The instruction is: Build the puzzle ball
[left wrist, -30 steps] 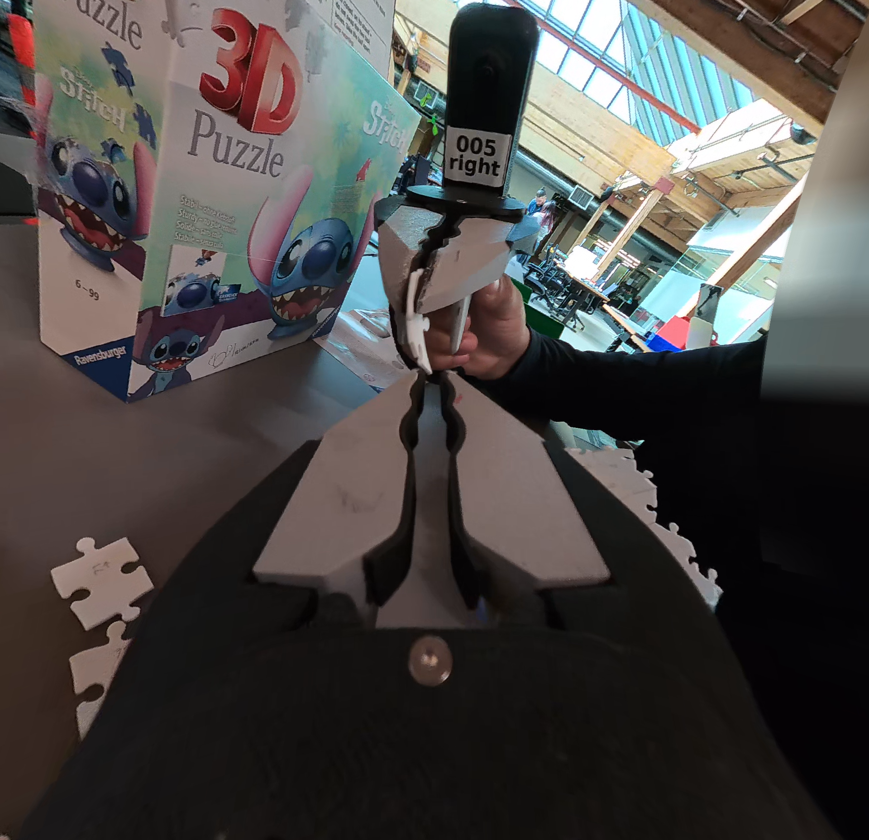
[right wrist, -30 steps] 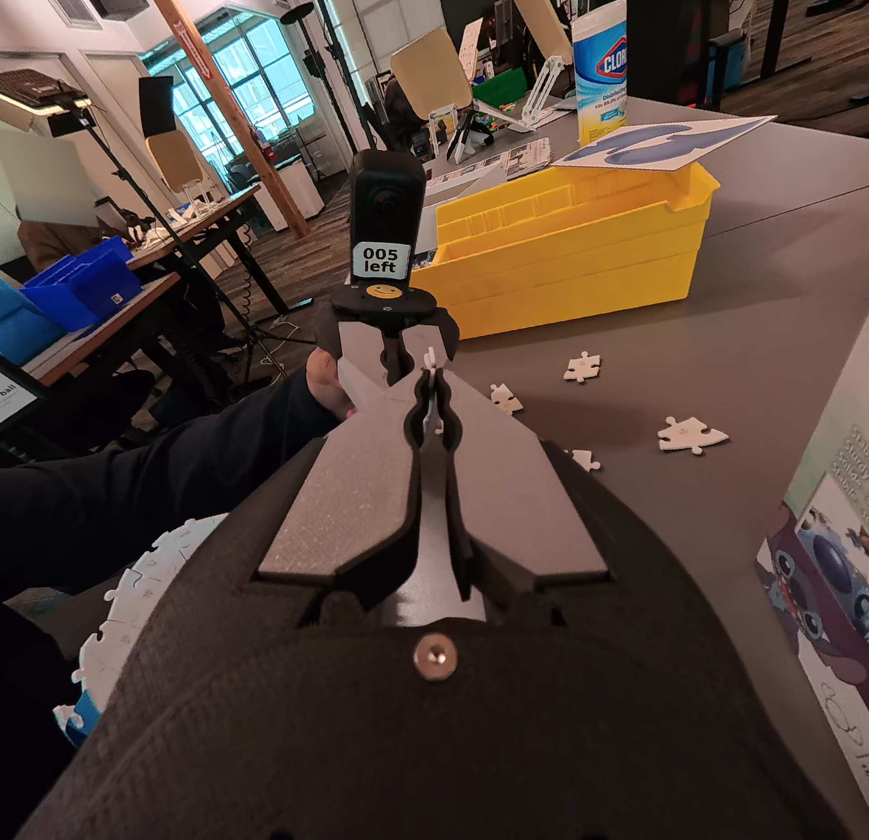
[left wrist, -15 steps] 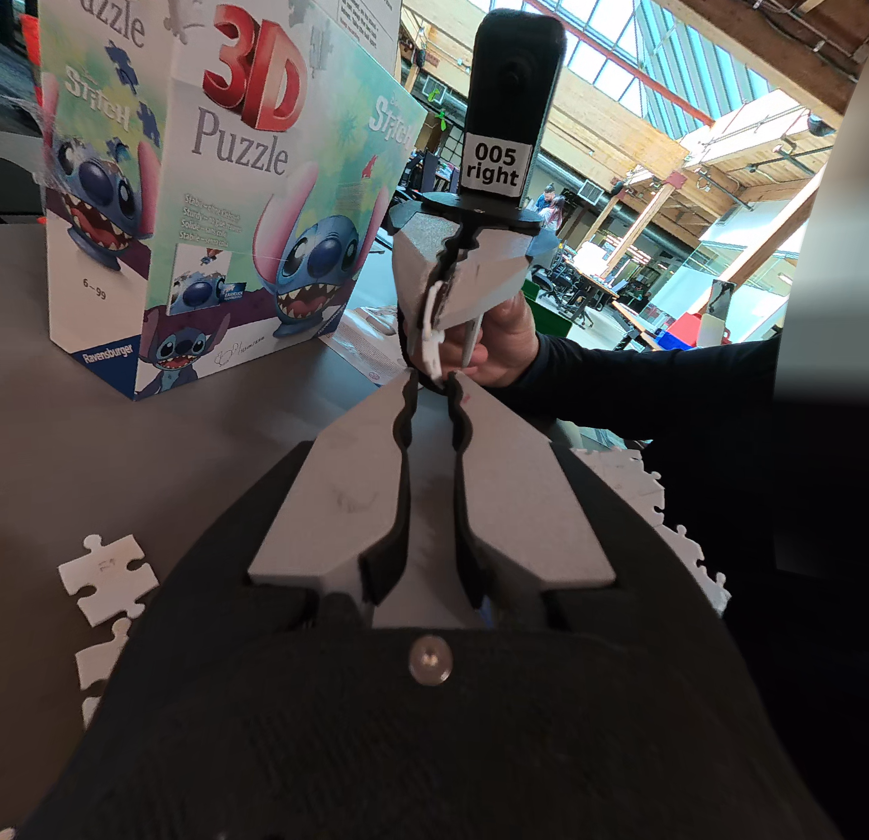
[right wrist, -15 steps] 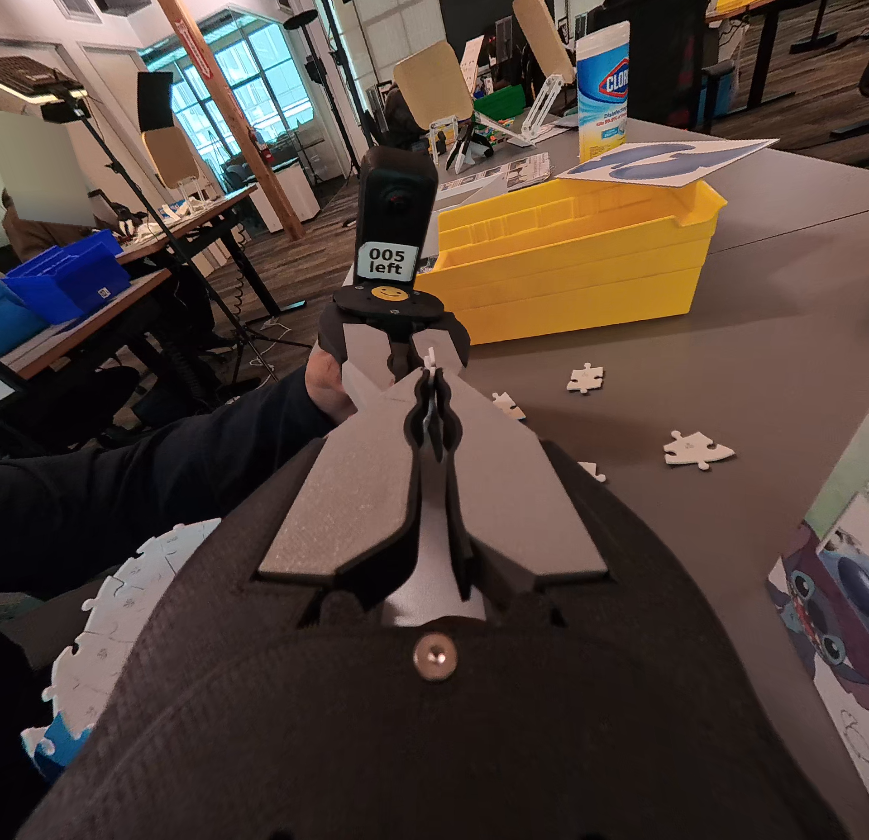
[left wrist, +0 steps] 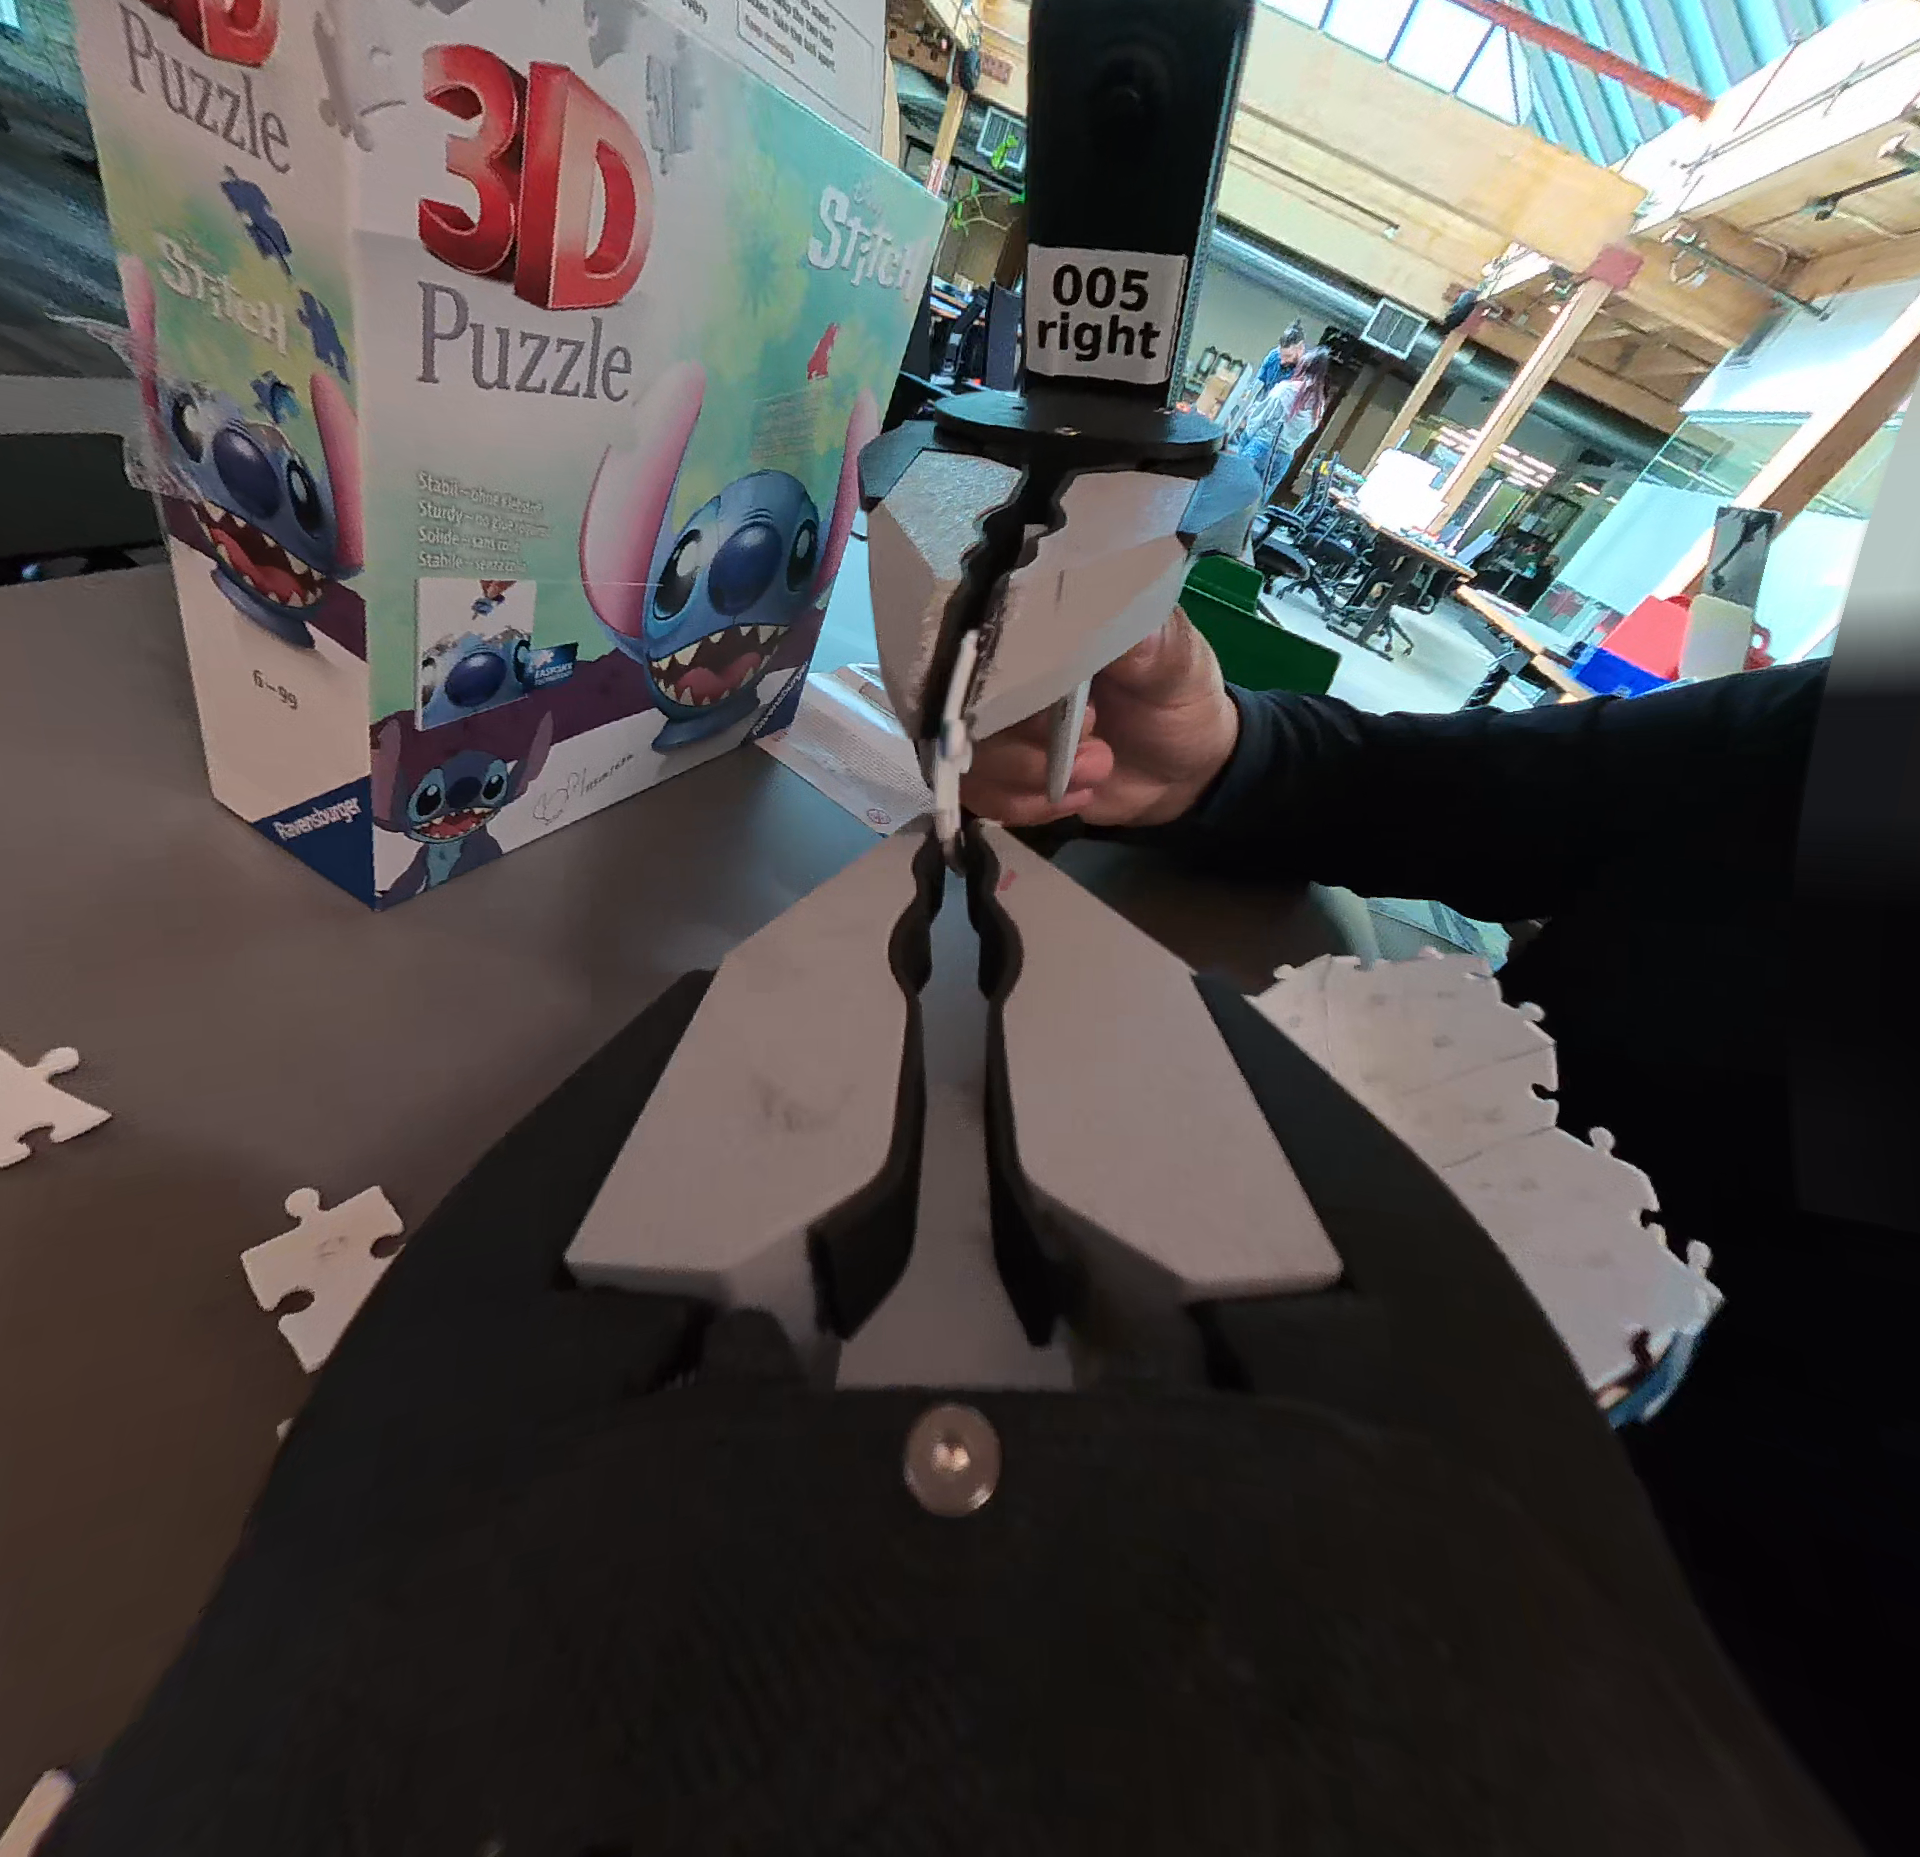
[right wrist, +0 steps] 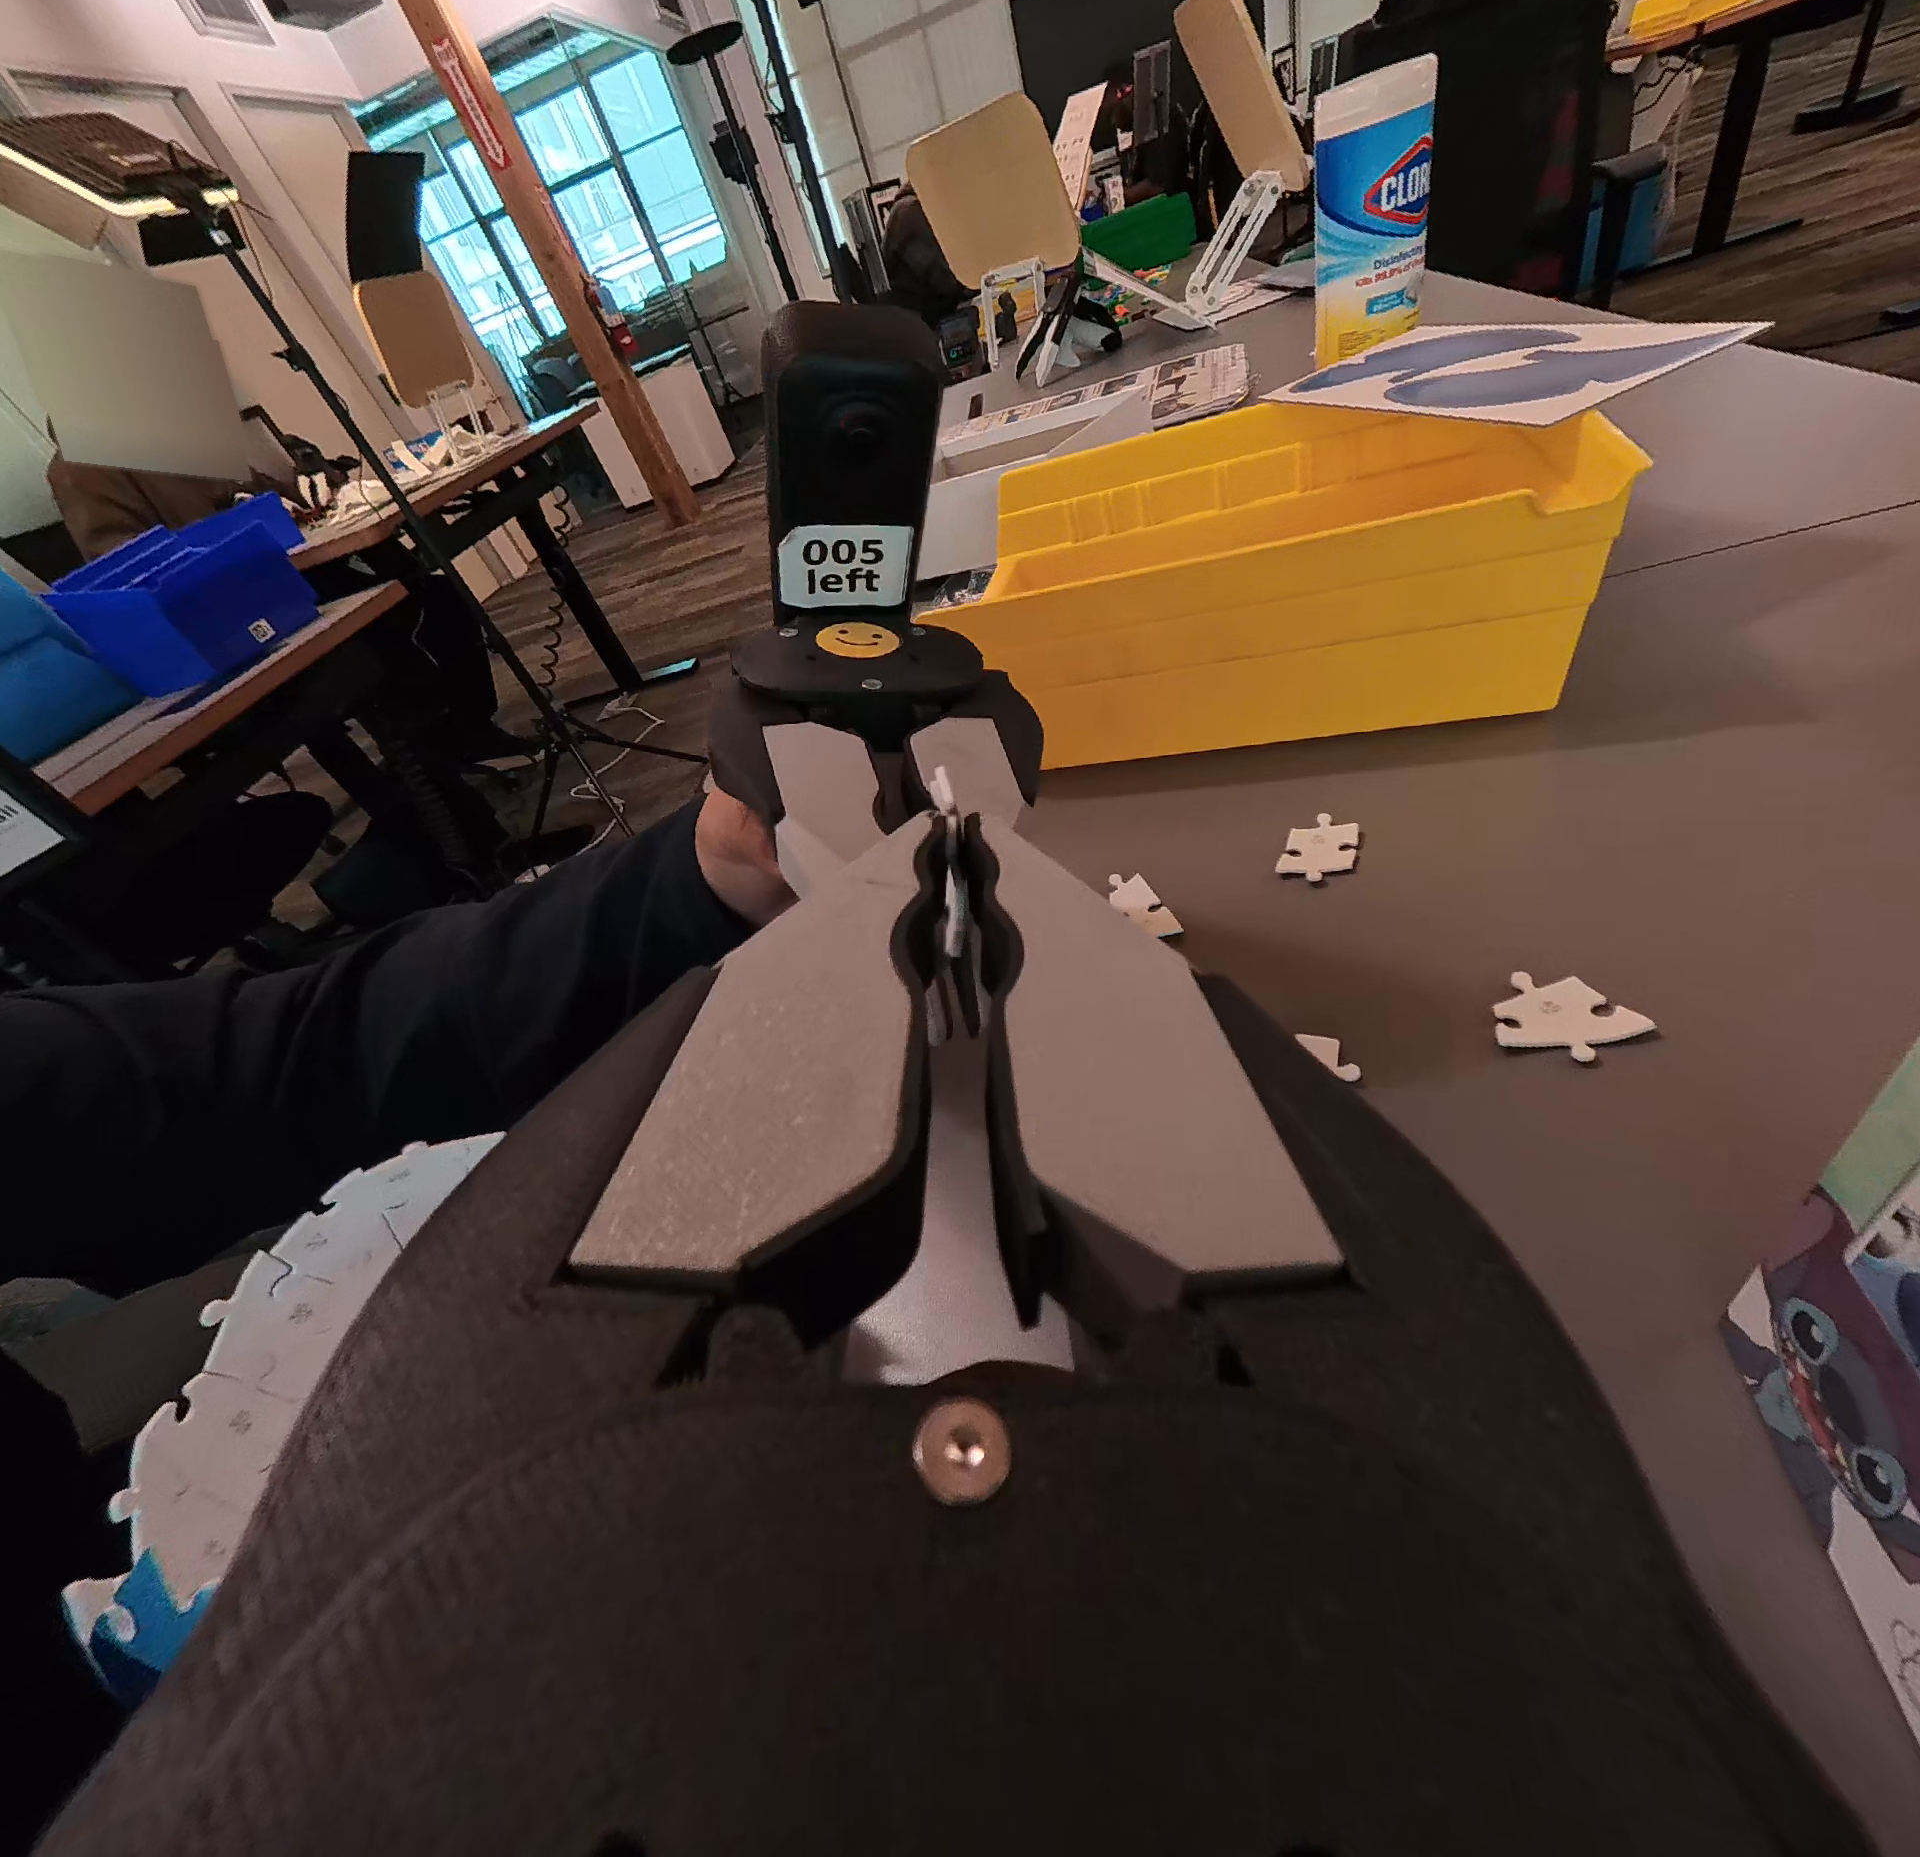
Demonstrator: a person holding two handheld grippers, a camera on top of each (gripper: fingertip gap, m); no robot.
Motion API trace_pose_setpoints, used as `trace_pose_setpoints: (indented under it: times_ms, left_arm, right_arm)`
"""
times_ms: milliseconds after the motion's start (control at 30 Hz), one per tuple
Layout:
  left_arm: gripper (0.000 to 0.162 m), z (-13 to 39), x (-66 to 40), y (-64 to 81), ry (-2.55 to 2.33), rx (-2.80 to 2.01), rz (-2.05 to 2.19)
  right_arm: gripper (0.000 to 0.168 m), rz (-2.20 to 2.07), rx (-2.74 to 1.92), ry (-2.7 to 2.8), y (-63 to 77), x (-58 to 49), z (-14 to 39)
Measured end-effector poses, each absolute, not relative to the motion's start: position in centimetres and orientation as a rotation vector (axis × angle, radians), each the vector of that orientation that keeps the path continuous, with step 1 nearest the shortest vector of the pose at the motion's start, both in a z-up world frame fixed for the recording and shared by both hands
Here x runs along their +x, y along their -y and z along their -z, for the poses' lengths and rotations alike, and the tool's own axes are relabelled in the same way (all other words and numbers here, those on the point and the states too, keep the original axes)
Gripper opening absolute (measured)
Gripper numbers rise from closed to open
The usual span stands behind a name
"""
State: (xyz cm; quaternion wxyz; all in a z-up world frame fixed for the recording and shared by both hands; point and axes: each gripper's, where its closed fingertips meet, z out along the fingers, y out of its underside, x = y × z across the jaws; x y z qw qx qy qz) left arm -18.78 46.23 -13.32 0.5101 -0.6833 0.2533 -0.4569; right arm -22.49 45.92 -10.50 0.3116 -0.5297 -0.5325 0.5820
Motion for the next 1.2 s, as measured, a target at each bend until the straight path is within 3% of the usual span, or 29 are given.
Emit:
trace_pose_setpoints:
  times_ms: [833, 967, 1200]
  left_arm:
    - [0.000, 13.1, -20.7, -46.2, -0.570, -1.658, 1.087]
    - [0.000, 14.1, -20.1, -45.9, -0.611, -1.719, 1.089]
    - [0.000, 16.8, -18.4, -44.8, -0.754, -1.849, 1.099]
  right_arm:
    - [0.001, -1.521, -1.442, 1.607, -46.3, -20.8, 11.5]
    - [0.008, -1.534, -1.449, 1.649, -46.0, -20.5, 11.6]
    - [0.003, -1.364, -1.587, 1.943, -44.7, -18.9, 15.7]
